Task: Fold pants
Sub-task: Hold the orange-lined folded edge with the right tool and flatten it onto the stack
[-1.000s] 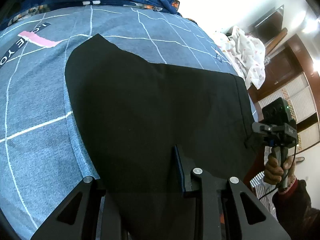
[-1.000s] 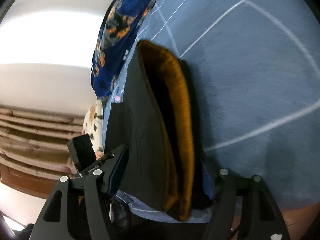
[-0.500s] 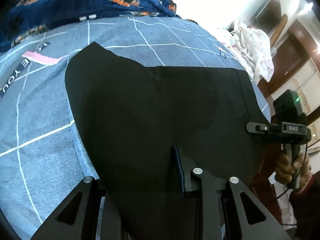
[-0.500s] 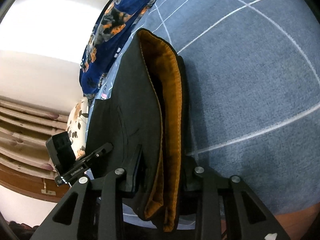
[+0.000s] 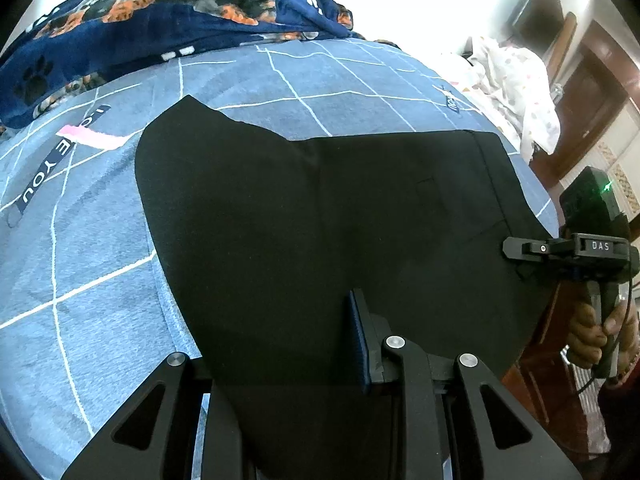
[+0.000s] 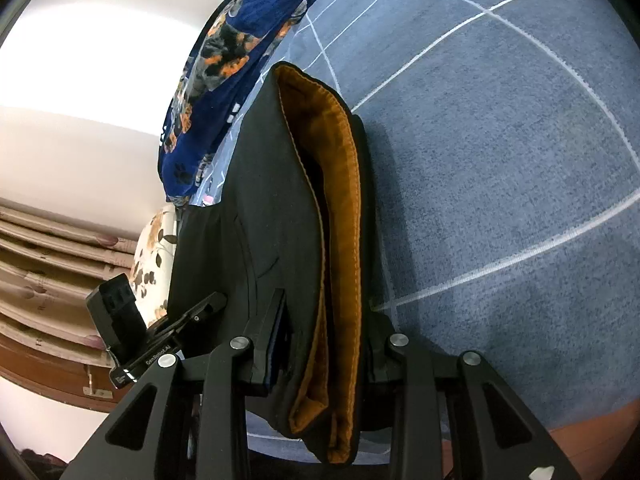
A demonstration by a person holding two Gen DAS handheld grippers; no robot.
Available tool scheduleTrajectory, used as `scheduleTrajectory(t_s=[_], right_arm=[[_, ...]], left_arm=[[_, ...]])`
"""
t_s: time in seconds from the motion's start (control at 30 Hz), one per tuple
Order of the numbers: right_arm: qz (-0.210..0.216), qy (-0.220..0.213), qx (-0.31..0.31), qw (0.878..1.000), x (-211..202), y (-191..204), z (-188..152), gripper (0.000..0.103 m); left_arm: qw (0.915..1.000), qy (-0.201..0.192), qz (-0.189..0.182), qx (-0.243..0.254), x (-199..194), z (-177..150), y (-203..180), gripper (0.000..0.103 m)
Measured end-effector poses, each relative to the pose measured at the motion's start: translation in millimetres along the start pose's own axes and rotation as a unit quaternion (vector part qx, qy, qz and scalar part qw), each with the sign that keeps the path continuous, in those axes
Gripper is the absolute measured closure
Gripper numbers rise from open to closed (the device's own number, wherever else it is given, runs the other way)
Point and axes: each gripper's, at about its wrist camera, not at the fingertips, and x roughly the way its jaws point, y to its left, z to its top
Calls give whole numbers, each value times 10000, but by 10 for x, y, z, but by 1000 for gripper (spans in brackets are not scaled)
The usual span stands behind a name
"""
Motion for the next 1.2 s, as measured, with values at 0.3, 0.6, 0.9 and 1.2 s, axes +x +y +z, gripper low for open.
scheduleTrajectory(t_s=[0.3, 0.6, 0.9, 1.2], right_arm=[[2, -6, -3, 10000, 1, -5, 2, 74], [65, -20, 188, 9998, 5, -10, -16, 74], [311, 16, 493, 9983, 23, -8, -58, 76], [369, 89, 559, 9977, 84, 54, -105, 77]], left_arm=[[9998, -44, 176, 127, -11, -5, -53, 76], [9994, -126, 267, 202, -60, -19, -59, 76], [9992, -191, 313, 175, -161, -53, -24, 79], [9998, -81, 163, -5, -201, -81, 91, 79]])
